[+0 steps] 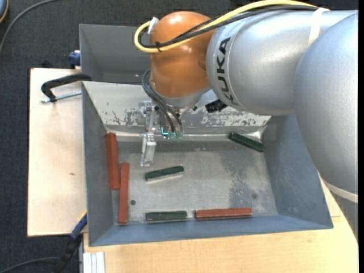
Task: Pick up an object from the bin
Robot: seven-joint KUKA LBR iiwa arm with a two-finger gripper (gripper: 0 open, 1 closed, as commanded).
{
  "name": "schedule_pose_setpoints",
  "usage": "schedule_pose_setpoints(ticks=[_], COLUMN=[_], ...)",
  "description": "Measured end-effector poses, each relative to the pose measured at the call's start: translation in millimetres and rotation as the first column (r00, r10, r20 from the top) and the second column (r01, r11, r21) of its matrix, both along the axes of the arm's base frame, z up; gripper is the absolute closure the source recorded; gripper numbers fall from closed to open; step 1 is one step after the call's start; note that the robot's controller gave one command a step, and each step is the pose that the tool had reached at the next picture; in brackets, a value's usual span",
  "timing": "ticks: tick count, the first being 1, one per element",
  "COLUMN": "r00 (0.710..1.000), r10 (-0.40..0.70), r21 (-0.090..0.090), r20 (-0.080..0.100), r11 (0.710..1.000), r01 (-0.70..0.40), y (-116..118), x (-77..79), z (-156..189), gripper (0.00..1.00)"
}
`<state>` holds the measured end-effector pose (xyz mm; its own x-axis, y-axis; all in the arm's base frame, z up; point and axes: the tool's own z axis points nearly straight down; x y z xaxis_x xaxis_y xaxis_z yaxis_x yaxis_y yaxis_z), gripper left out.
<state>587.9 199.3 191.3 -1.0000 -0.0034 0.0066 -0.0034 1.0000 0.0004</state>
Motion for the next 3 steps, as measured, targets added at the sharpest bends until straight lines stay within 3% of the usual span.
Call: schedule_pose_setpoints(ticks=[1,2,3], r00=[0.974,0.972,0.977], r10=[0.227,0.234,0.212], r21=[-0.001,0.0,0.002], r20=[0.0,0.014,0.013], r11=[0.974,0.972,0.977], r01=[-0.227,-0.234,-0.212], y=[-61,-70,-72], x=[-26.4,-28.8,-30.2], z=[-124,-88,-76], gripper=[0.0,0.0,0.0])
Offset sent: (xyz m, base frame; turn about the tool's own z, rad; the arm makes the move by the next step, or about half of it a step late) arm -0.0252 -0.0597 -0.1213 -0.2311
